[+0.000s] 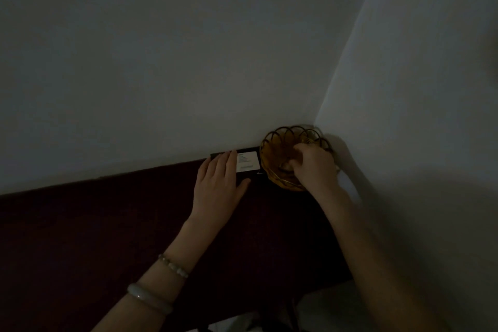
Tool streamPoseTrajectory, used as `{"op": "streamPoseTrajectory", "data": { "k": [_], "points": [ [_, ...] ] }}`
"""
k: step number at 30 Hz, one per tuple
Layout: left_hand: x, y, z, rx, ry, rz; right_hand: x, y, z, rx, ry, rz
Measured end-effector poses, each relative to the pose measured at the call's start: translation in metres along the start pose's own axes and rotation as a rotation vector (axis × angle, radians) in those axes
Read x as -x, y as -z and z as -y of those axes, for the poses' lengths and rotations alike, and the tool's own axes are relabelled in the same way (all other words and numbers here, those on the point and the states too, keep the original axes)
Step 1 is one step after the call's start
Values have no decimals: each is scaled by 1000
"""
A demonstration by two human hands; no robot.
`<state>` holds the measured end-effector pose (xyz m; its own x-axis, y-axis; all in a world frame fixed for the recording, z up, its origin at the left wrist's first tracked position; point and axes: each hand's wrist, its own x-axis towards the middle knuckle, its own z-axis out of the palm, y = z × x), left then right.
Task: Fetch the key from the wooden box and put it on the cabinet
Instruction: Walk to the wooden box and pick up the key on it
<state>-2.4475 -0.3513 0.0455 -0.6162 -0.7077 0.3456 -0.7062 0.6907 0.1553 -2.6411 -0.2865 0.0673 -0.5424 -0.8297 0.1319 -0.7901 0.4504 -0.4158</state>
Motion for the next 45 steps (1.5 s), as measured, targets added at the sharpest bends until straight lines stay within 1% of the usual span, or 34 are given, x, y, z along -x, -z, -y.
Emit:
{"op": "streamPoseTrajectory", "data": {
  "k": [4,6,10,14,18,23,29,35,38,45],
  "points": [
    [5,6,4,0,18,-18,19,7,16,-29,69,-112],
    [9,12,10,-3,51,-33,31,7,30,-39,130,-121],
    [33,26,35,-12,150,-68,57,-4,70,-52,286,-55],
    [75,43,66,-54,288,-79,78,-21,120,-76,465,19],
    [130,63,96,-106,469,-96,100,-44,170,-99,642,104],
    [211,97,126,-182,722,-112,149,-83,235,-94,884,286],
    [305,135,159,-216,989,-135,215,-118,316,-117,1111,374],
    [401,175,200,-329,1130,-149,287,-147,399,-182,1320,463],
    [446,192,223,-376,1172,-170,325,-160,441,-229,1409,507],
    [539,237,254,-495,1332,-161,407,-181,515,-275,1646,504]
  ]
}}
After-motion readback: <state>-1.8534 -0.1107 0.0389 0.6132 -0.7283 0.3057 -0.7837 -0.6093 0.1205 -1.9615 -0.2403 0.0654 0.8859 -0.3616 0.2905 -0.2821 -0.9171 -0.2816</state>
